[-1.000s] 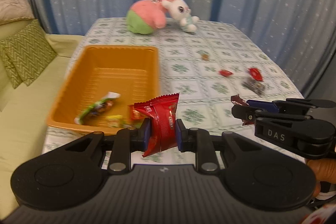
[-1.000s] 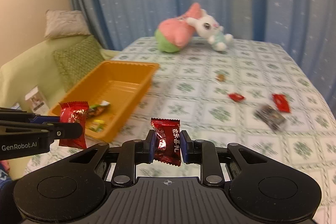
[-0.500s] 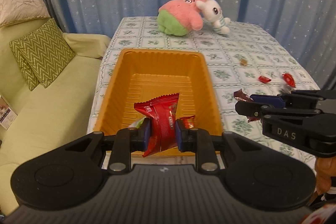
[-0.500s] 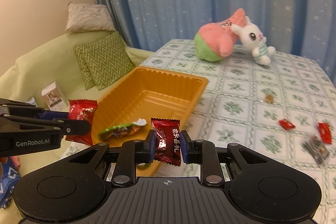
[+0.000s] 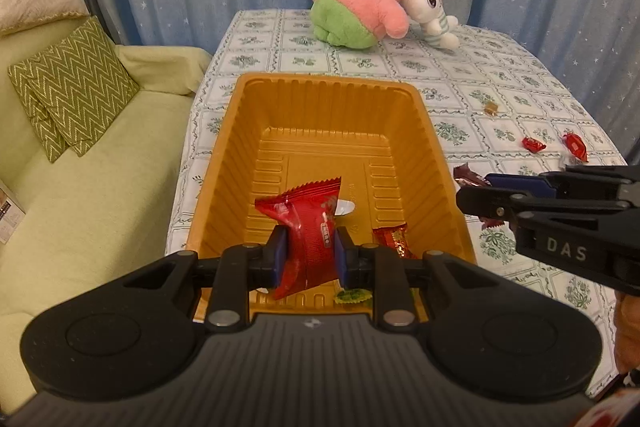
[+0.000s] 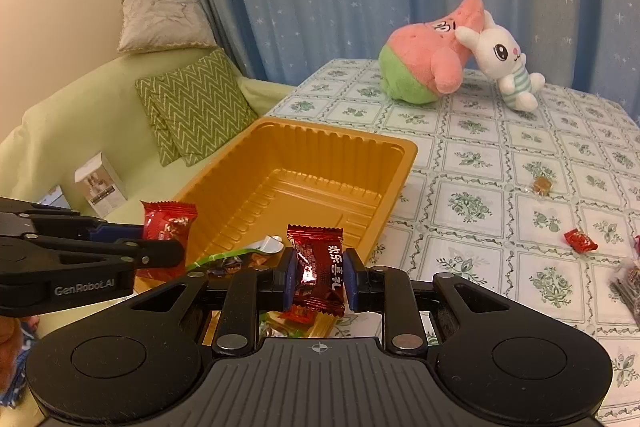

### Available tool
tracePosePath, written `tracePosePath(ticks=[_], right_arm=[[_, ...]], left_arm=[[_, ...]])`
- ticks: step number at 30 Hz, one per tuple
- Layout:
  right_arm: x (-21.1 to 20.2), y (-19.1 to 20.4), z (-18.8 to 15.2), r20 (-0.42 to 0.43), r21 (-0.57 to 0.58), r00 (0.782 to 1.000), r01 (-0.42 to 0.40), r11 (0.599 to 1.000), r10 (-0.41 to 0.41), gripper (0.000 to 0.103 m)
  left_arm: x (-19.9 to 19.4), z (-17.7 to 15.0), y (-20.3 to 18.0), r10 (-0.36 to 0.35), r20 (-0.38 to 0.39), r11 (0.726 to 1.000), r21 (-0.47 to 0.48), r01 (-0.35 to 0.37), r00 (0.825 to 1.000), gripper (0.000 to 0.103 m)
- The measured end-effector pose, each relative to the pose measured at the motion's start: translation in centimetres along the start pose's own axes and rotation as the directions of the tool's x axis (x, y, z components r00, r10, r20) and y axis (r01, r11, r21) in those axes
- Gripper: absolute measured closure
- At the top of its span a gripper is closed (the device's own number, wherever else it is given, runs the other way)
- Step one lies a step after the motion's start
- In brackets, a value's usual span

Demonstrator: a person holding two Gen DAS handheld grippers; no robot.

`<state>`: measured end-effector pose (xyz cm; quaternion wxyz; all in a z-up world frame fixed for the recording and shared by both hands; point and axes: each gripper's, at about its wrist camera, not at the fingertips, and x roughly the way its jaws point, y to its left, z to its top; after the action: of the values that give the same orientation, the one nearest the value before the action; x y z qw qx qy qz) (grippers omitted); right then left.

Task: Organize snacks
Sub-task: 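Open both tools to drop the red candies into the orange tray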

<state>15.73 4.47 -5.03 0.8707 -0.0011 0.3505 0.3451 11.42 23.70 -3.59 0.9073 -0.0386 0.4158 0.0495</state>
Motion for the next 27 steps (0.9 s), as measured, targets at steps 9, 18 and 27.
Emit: tracePosePath(ticks=[9,18,27], right_arm=[[0.7,-0.3,-0.3,-0.019,0.027,1.000,-0.010,1.000,0.011,0.078],[1.2,0.0,0.3,-0.008,0.062,0.997,-0.079,0.995,0.080,0.078],[0.3,-1.5,0.5,0.047,0.137,0.991,-0.134,0.982,0.128,0.036]], left_arm=[[0.3,-0.8,0.9,0.029,0.009,0.999,-0.029,-0.029,1.000,0.061],[-1.1,-1.2,1.5,0.053,0.034,0.998,-0.044,-0.051,0.998,0.060],[-2.9,-1.4,1.5,0.063,0.065,0.994,-0.094,-0.056,0.996,0.051]])
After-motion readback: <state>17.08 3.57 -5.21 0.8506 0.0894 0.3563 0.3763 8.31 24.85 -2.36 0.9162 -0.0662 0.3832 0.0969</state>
